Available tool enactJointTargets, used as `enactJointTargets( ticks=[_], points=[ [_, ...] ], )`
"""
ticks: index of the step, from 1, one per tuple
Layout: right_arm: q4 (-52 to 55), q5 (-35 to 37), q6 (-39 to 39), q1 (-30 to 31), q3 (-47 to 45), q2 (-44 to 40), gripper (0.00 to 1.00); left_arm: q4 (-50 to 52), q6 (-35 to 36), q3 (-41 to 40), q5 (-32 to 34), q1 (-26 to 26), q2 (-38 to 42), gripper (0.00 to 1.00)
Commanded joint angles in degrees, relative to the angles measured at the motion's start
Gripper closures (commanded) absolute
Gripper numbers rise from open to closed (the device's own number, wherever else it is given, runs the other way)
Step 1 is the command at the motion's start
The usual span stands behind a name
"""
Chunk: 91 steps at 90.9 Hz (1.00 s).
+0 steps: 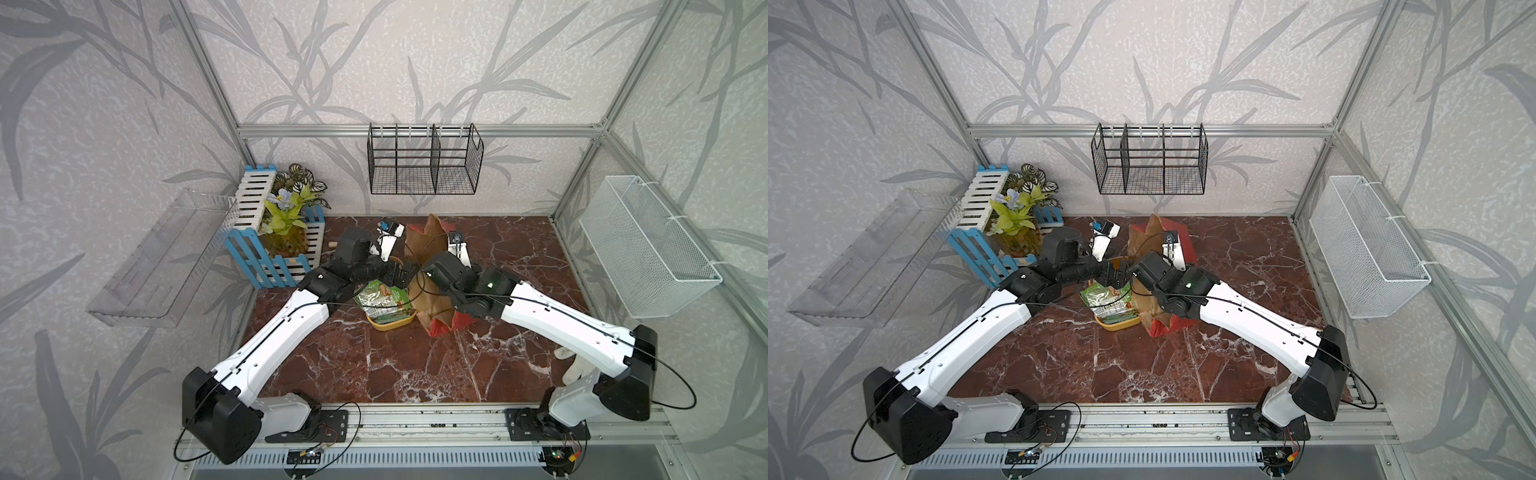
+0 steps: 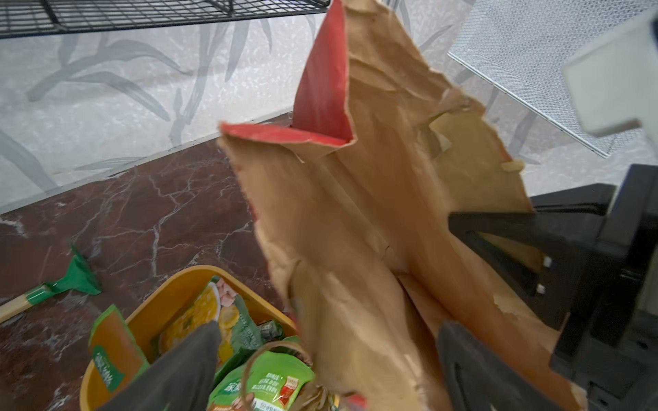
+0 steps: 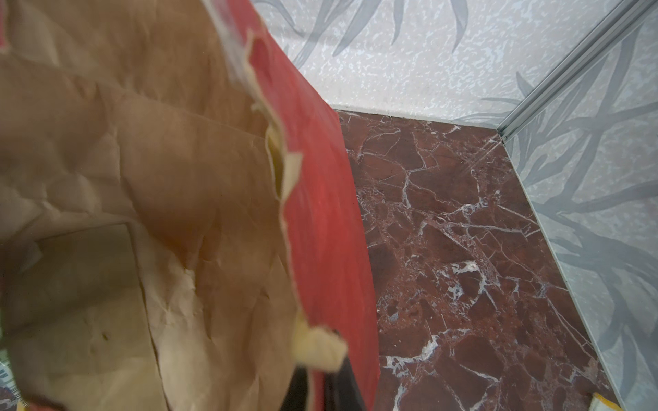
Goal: Place the condiment packets inside the bag
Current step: Open the paper bag at the center of the board.
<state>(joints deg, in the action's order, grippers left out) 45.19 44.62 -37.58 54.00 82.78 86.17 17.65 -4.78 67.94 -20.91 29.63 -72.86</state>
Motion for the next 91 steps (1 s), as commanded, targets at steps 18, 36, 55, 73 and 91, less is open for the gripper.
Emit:
enactJointTargets(
  ticks=[18, 36, 55, 73, 91],
  points=[
    [-3.6, -2.2, -1.9, 0.1, -3.0, -6.3, 1.00, -2.1, -2.1, 1.5, 1.3, 0.1, -1.7, 0.00],
    [-7.1, -6.8, -2.2, 0.1, -6.1, -10.5, 1.00, -1.1, -3.7, 3.9, -0.1, 0.4, -6.5, 0.20],
    [-7.2, -8.4, -2.7, 0.1, -8.2, -13.9, 1.00, 1.7, -3.4, 6.8, 4.0, 1.2, -9.1, 0.70],
    [0.0, -12.9, -1.5, -5.7, -6.6, -14.6, 1.00, 11.0, -0.5, 15.2, 14.0, 3.1, -13.1, 1.00],
    [9.4, -19.6, 1.3, -16.9, -6.5, -14.4, 1.00, 18.7, 5.1, 23.7, 24.6, 7.7, -18.2, 1.00]
  ],
)
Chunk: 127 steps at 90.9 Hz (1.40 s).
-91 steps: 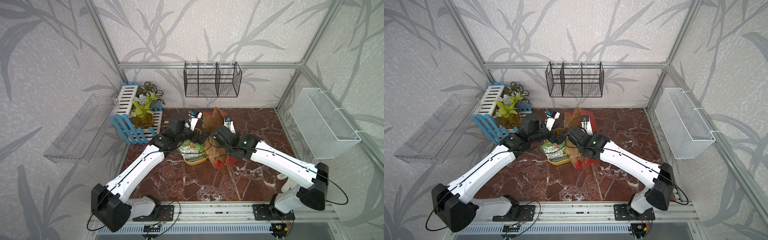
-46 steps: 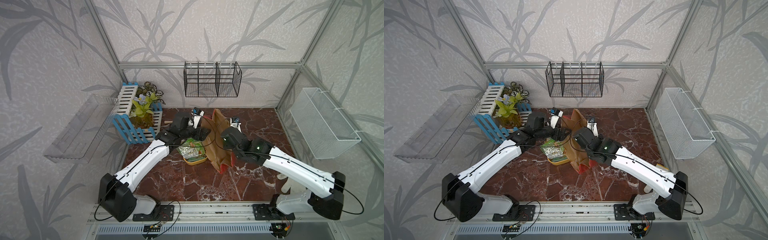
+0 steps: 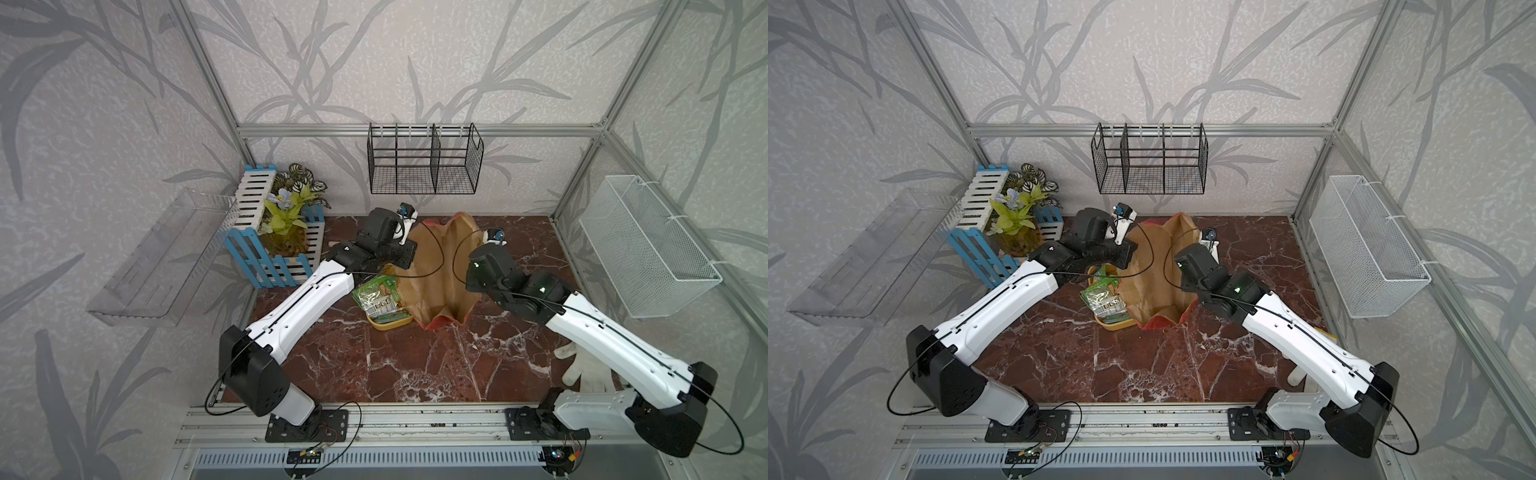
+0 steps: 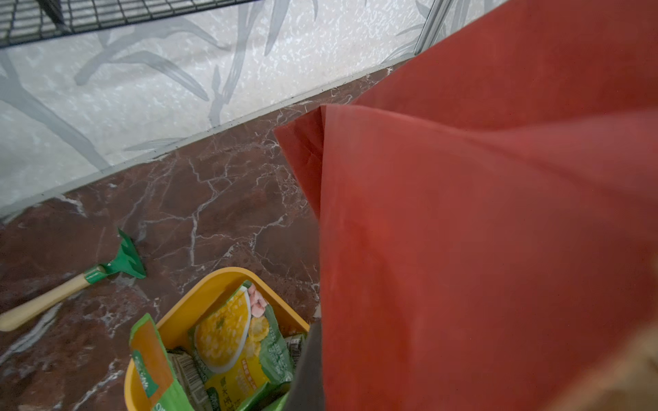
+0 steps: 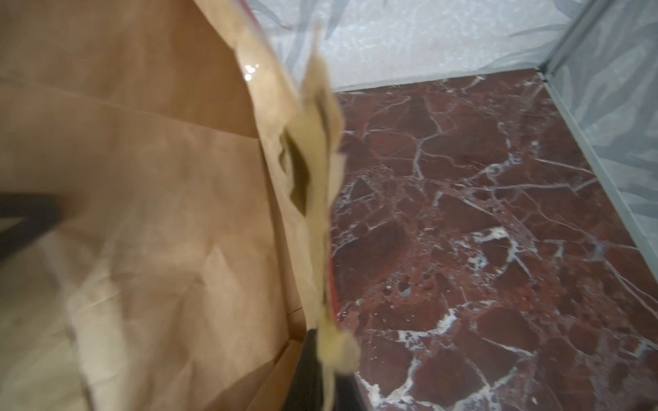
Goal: Place the condiment packets inside the bag
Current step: Open the paper bag at the center of the board, then place the paper bag at the center of the board.
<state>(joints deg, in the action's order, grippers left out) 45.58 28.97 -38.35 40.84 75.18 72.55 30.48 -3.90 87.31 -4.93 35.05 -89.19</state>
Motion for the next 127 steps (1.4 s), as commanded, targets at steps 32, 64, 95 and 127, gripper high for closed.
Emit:
enactJointTargets(
  ticks=[32, 64, 95, 127],
  points=[
    [18.9, -11.0, 9.9, -14.7, 5.5, 0.2, 1.00, 12.3, 13.4, 14.7, 26.1, 7.0, -10.7, 1.00],
    [21.1, -11.1, 13.3, -14.7, 10.8, 3.3, 1.00, 19.0, 16.8, 24.6, 28.4, 9.1, -14.2, 0.59],
    [17.6, -15.9, 12.2, -17.0, 11.7, 6.8, 1.00, 7.7, 13.3, 17.9, 22.2, 9.1, -5.2, 0.00],
    [11.7, -23.6, 13.0, -22.6, 12.9, 10.7, 1.00, 5.5, 11.3, 14.0, 16.1, 5.2, 3.5, 0.00]
  ],
)
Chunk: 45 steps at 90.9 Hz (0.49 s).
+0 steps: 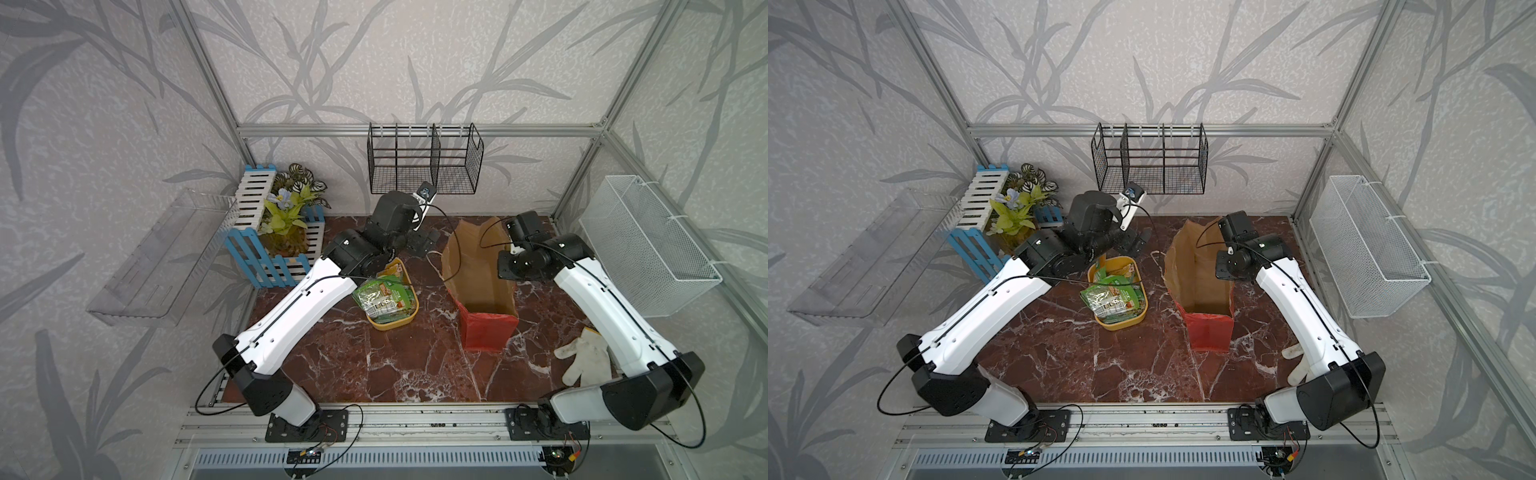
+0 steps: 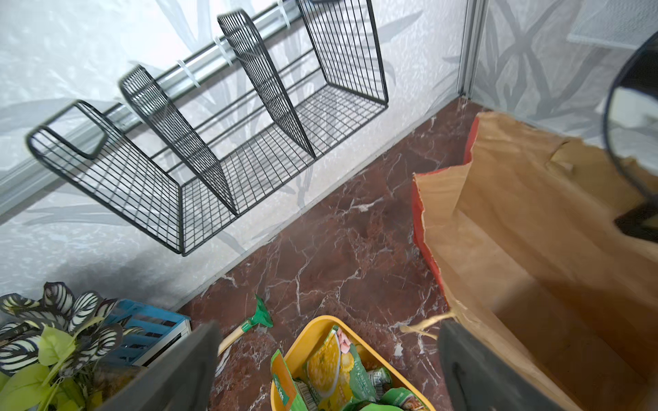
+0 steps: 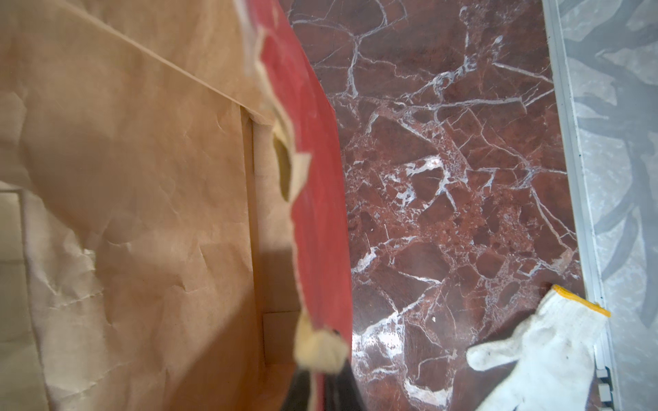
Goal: Place the condiment packets inside the bag
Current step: Place the paper bag at the center of the board.
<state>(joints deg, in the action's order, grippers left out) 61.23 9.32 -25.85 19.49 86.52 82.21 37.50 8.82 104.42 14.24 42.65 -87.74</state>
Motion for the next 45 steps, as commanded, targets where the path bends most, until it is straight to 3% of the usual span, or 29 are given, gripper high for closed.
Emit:
enactJointTargets(
  ticks=[1, 21, 28, 36, 41, 45],
  points=[
    [-4.3, -4.5, 0.5, -1.5, 1.6, 1.1, 1.00, -1.8, -1.5, -3.5, -3.3, -2.9, 2.3, 0.00],
    [-6.2, -10.8, 0.3, -3.2, 5.2, 4.5, 1.00, -4.2, -2.9, -10.6, -8.7, -9.6, 6.9, 0.00],
    [-5.9, -11.3, 0.3, -3.7, 6.6, 5.8, 0.96, -5.7, -3.1, -14.3, -9.5, -11.1, 8.9, 0.00],
    [-5.9, -11.6, 0.8, -4.4, 7.5, 6.5, 0.73, -7.8, -2.6, -19.8, -9.6, -11.4, 12.1, 0.00],
    [-5.8, -11.6, 1.6, -4.7, 8.0, 6.7, 0.45, -8.7, -2.2, -22.6, -9.8, -11.7, 13.8, 0.00],
    [-5.5, -11.3, 2.3, -4.9, 8.6, 7.0, 0.35, -9.1, -2.2, -24.7, -10.2, -12.3, 14.8, 0.00]
  ],
)
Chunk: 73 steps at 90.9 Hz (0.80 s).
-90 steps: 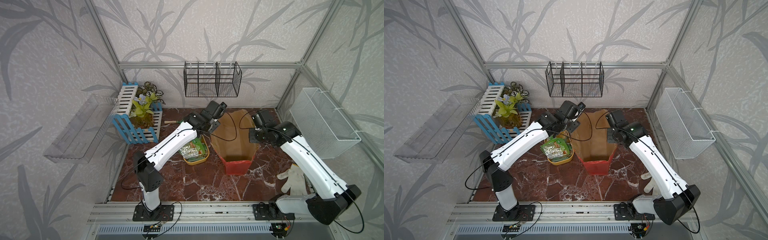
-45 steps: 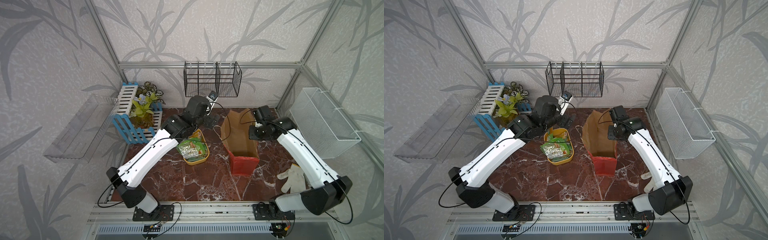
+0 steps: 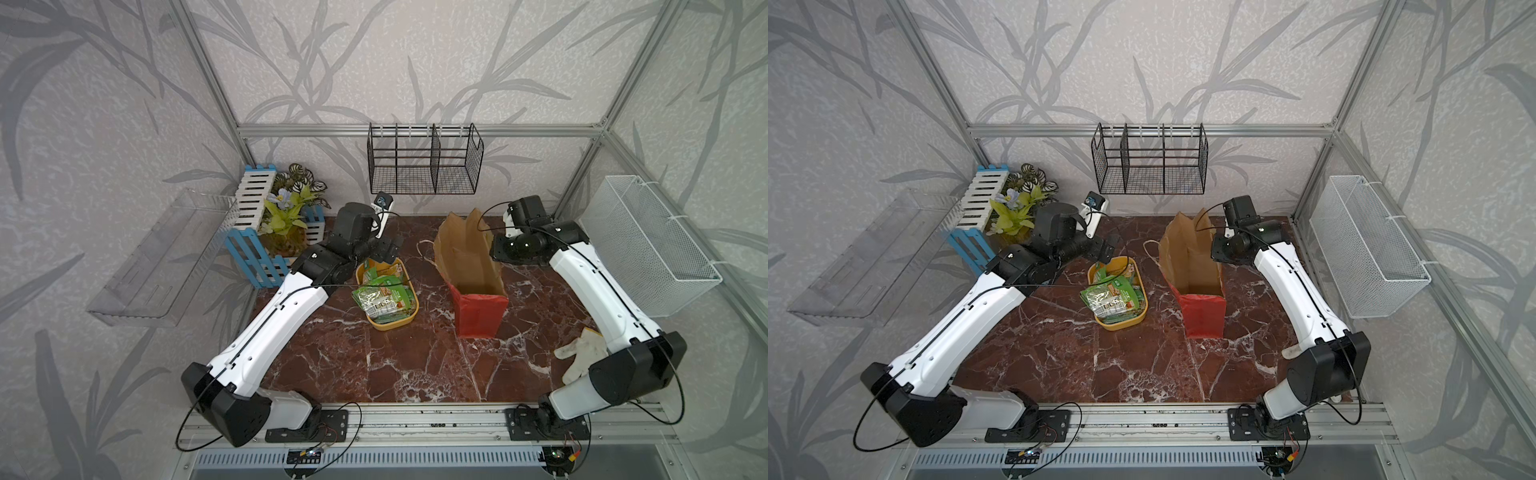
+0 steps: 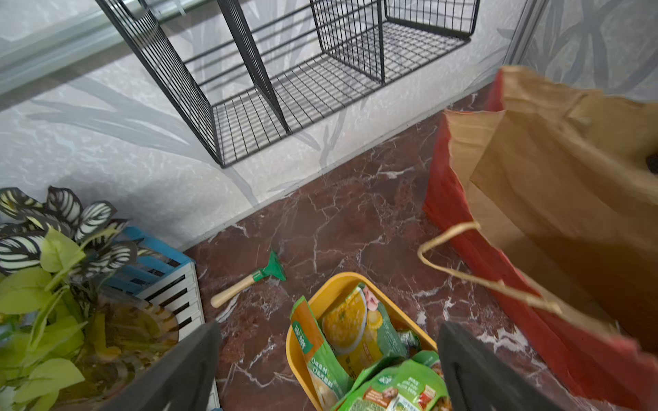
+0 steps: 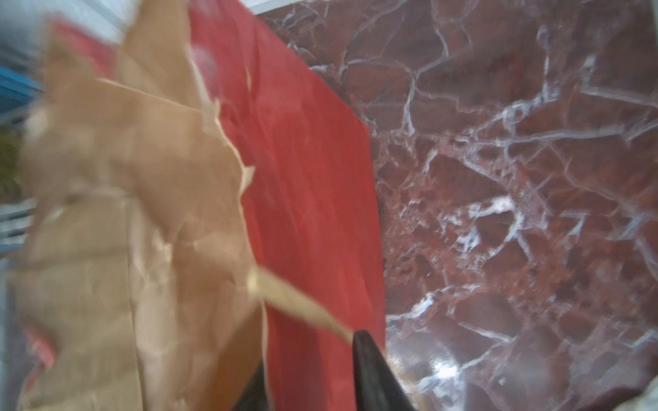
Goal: Place the condiment packets inside the bag
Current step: Place the paper bag at the center of the board, then pick up the condiment packet from the storage box.
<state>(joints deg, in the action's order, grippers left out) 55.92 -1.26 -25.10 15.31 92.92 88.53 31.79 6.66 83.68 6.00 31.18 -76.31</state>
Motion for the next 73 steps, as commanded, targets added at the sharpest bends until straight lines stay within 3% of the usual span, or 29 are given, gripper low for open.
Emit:
enactJointTargets(
  ticks=[1, 21, 39, 59, 73],
  points=[
    [-0.2, -0.6, 1.7, -0.8, 2.4, 0.8, 0.33, -3.4, -0.1, -4.5, -2.1, -1.0, 3.7, 0.00],
    [4.4, 4.9, 3.8, -1.0, 8.6, 1.5, 0.14, -5.9, 0.1, -12.8, -6.5, -6.6, 10.5, 0.00],
    [6.8, 11.9, 5.0, 2.0, 13.7, -2.1, 0.01, -7.4, 0.4, -18.9, -13.7, -16.0, 14.9, 0.00],
    [8.8, 22.1, 7.9, 15.5, 19.0, -3.8, 0.01, -10.2, -0.2, -25.2, -25.5, -32.0, 15.3, 0.00],
    [9.5, 20.8, 12.2, 26.1, 22.1, -1.2, 0.01, -13.7, -1.7, -29.0, -34.3, -43.7, 12.1, 0.00]
  ],
)
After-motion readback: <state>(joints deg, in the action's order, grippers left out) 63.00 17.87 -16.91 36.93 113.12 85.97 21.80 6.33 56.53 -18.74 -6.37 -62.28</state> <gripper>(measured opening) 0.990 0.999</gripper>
